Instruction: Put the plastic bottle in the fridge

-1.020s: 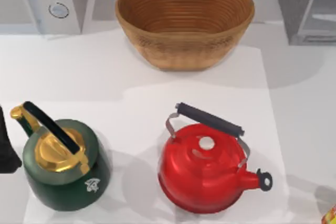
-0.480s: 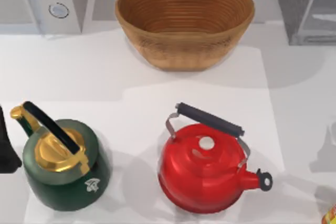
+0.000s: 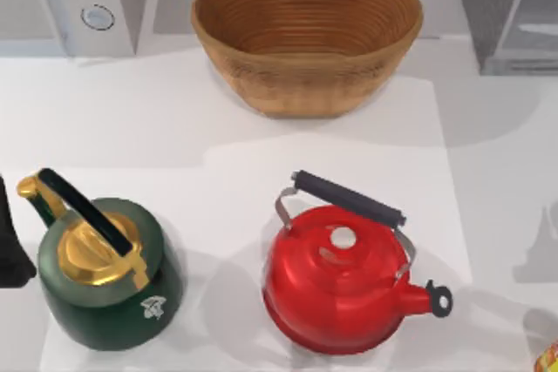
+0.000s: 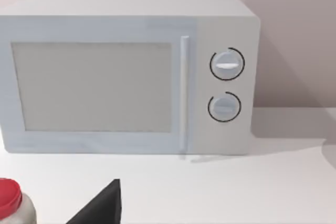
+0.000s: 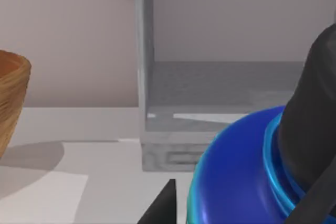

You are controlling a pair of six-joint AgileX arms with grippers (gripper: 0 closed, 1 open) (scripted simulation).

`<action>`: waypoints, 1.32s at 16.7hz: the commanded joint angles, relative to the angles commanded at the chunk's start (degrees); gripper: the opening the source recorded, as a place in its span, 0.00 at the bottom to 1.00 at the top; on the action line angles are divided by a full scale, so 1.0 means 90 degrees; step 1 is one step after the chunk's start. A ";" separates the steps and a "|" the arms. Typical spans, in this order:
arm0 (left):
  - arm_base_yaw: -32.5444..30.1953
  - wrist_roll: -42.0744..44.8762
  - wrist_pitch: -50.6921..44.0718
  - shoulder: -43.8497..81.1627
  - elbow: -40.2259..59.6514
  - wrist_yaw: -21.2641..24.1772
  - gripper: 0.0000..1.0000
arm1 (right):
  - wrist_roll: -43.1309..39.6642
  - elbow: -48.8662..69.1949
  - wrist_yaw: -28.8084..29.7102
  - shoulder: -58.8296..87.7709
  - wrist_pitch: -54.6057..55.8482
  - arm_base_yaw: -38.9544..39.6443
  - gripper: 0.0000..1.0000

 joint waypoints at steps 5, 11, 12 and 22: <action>0.0000 0.0000 0.0000 0.0000 0.0000 0.0000 1.00 | 0.0040 0.0574 -0.0056 0.1656 0.1061 -0.0322 0.01; 0.0000 0.0000 0.0000 0.0000 0.0000 0.0000 1.00 | 0.0074 0.1933 -0.0273 0.5618 0.2972 -0.0880 0.01; 0.0000 0.0000 0.0000 0.0000 0.0000 0.0000 1.00 | 0.0078 0.2235 -0.0342 0.6390 0.3325 -0.0977 0.01; 0.0000 0.0000 0.0000 0.0000 0.0000 0.0000 1.00 | 0.0068 0.5549 -0.1344 1.2466 0.6502 -0.1641 0.01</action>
